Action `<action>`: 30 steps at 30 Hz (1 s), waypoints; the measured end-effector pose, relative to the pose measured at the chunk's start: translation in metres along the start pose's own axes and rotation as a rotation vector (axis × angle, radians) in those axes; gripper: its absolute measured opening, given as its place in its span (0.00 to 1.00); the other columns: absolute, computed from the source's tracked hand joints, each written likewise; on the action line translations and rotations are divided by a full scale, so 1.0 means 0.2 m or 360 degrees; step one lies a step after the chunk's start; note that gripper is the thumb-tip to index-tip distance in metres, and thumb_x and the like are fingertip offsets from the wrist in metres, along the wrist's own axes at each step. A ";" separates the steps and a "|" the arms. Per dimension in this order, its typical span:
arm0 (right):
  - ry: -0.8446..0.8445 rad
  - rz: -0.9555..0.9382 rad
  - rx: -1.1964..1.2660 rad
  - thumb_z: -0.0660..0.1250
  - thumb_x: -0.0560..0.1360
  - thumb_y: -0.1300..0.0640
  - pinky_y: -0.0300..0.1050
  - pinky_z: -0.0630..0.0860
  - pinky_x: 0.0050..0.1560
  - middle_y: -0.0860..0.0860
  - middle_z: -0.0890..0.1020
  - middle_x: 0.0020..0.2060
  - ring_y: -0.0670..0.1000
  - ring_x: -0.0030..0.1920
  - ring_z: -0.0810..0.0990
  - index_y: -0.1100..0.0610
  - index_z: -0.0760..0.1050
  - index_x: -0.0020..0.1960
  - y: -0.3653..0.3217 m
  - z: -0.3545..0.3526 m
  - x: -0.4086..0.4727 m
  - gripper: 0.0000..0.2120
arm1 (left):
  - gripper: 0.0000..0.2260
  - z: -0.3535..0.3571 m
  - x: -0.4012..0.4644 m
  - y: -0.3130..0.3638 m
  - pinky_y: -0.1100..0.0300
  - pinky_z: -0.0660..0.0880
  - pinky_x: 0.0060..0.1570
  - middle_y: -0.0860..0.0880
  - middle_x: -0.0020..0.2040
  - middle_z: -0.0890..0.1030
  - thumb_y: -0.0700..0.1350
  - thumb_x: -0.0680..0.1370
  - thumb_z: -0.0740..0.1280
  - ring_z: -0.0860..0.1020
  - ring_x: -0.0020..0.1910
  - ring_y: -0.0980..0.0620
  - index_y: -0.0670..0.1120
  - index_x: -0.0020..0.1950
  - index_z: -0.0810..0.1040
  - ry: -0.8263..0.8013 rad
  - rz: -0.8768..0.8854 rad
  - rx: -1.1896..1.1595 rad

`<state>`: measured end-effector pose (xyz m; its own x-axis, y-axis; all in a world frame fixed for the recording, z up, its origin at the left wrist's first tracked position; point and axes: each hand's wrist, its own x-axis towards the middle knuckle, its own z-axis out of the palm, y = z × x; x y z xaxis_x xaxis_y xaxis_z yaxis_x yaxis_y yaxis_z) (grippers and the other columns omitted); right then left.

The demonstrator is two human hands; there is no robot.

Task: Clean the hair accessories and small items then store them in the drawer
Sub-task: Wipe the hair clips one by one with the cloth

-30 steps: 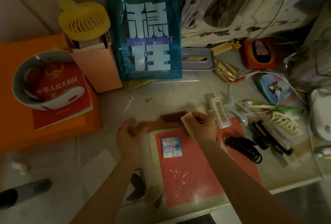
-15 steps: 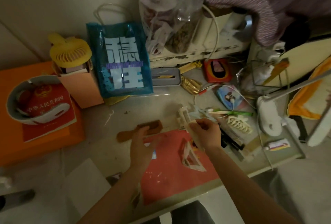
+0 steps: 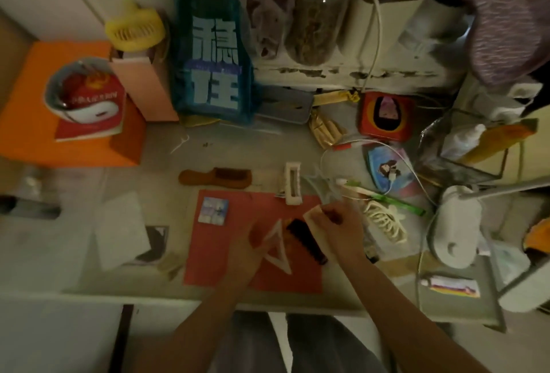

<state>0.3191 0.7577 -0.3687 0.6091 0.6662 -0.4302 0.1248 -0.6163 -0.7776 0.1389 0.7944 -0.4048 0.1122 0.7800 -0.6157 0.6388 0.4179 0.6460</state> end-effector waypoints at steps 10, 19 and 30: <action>-0.0225 0.0178 0.0105 0.72 0.72 0.53 0.40 0.76 0.44 0.48 0.81 0.42 0.47 0.43 0.79 0.53 0.78 0.49 0.14 -0.07 -0.07 0.07 | 0.13 0.10 -0.12 -0.09 0.54 0.77 0.50 0.50 0.47 0.83 0.51 0.71 0.73 0.81 0.46 0.51 0.47 0.52 0.81 0.0212 0.0049 -0.0092; -0.0223 0.0241 0.0062 0.73 0.71 0.52 0.49 0.77 0.53 0.47 0.81 0.44 0.49 0.47 0.79 0.48 0.78 0.45 0.20 -0.03 -0.11 0.05 | 0.09 0.09 -0.15 -0.05 0.69 0.70 0.34 0.56 0.32 0.78 0.47 0.75 0.70 0.76 0.32 0.59 0.50 0.35 0.78 0.0347 -0.0032 -0.0094; -0.0278 0.0362 0.0211 0.73 0.70 0.47 0.55 0.77 0.56 0.47 0.81 0.47 0.51 0.49 0.80 0.45 0.77 0.45 0.12 -0.03 -0.19 0.07 | 0.08 0.00 -0.22 0.03 0.66 0.73 0.36 0.53 0.33 0.80 0.47 0.74 0.71 0.78 0.33 0.55 0.48 0.35 0.80 0.0392 -0.0049 -0.0383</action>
<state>0.3043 0.7150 -0.3679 0.4647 0.5864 -0.6634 -0.1094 -0.7055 -0.7002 0.1378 0.7626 -0.3730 -0.1106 0.8420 -0.5280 0.4381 0.5182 0.7346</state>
